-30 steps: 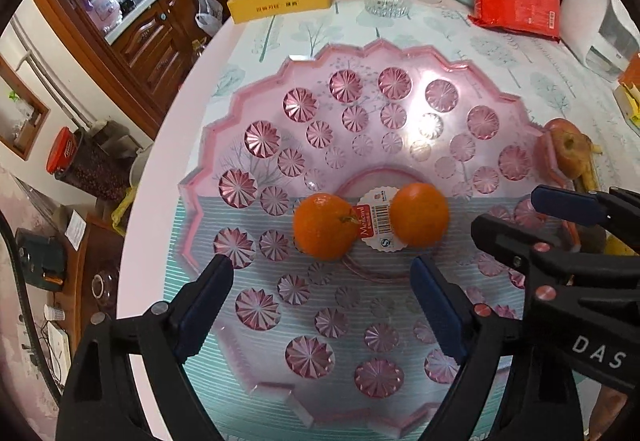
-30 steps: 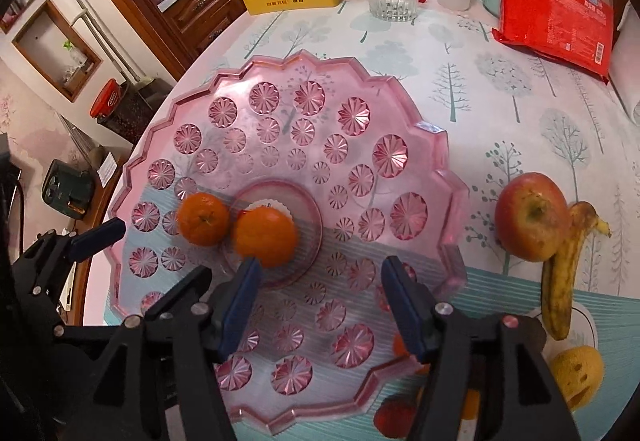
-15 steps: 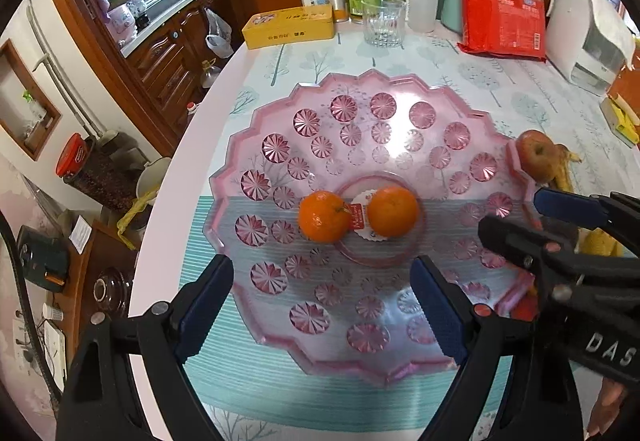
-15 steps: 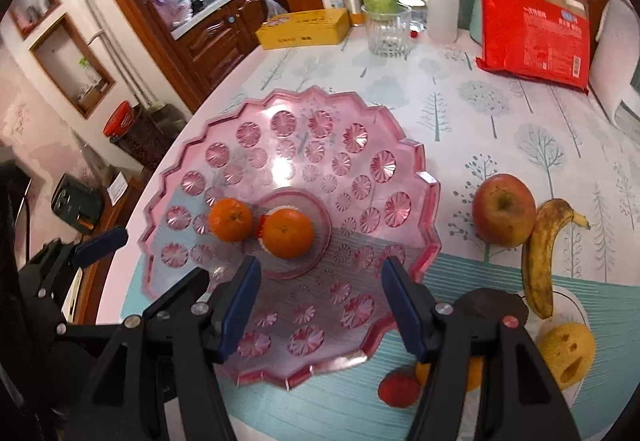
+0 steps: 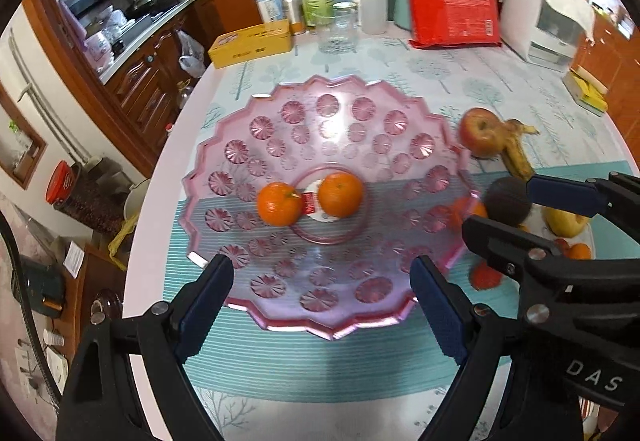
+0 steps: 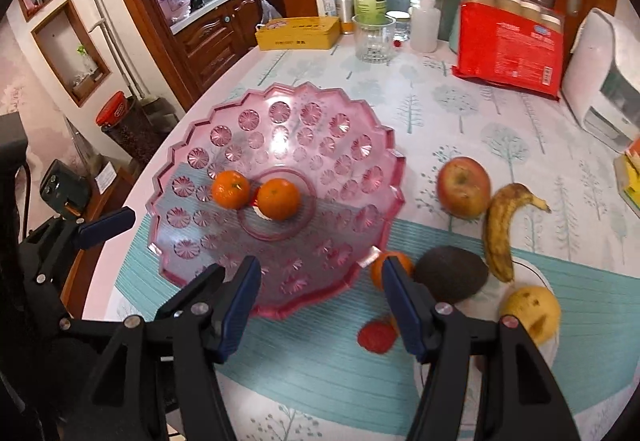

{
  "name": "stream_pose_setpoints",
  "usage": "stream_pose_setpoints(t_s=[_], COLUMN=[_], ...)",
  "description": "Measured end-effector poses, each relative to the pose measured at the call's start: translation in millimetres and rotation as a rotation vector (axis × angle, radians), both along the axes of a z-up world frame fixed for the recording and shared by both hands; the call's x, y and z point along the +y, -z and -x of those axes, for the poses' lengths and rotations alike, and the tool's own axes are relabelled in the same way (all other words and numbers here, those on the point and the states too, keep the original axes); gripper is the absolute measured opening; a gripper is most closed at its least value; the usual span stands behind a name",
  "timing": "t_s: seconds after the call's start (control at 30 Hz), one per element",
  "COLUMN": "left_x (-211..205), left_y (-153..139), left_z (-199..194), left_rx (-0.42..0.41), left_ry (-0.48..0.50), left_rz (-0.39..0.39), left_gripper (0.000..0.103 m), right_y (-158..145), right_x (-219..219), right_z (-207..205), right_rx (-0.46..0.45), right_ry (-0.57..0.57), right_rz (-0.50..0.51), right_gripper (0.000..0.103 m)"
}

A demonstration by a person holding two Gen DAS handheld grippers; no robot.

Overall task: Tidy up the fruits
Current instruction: 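Withdraw both tools from the bowl toward the avocado and yellow pear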

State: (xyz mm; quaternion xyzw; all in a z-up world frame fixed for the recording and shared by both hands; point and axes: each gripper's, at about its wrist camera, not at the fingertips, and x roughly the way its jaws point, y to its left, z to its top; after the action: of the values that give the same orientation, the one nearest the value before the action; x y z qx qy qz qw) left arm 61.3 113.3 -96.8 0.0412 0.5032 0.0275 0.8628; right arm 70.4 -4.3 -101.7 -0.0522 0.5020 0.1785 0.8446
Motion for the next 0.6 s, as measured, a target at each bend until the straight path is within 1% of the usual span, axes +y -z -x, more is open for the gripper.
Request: stream_pose_setpoints(t_s=[0.17,0.27,0.33,0.43,0.6], left_x=[-18.8,-31.1,-39.7,-52.8,-74.3], left_y=[-8.1,-15.4,-21.1,-28.3,-43.7], left_z=[8.9,13.1,14.4,18.4,24.3], left_rx=[-0.010,-0.025,-0.036,-0.056,-0.090], left_ry=[0.048,0.080,0.104,0.136,0.188], left_rz=[0.025,0.036,0.038,0.037,0.052], left_gripper=[0.089,0.089,0.089,0.089,0.089], right_y=[-13.9,-22.9,-28.0,-32.9,-49.3], right_x=[-17.7,-29.9,-43.6,-60.4,-88.0], right_z=[21.3,32.5,38.0,43.7,61.9], right_rx=[-0.058,-0.086,-0.082,-0.065,-0.131], right_ry=[0.038,0.073,0.119,0.156,0.227], right_rz=[0.028,0.027,0.019,-0.007,0.020], right_gripper=[0.063,0.063,0.063,0.063,0.063])
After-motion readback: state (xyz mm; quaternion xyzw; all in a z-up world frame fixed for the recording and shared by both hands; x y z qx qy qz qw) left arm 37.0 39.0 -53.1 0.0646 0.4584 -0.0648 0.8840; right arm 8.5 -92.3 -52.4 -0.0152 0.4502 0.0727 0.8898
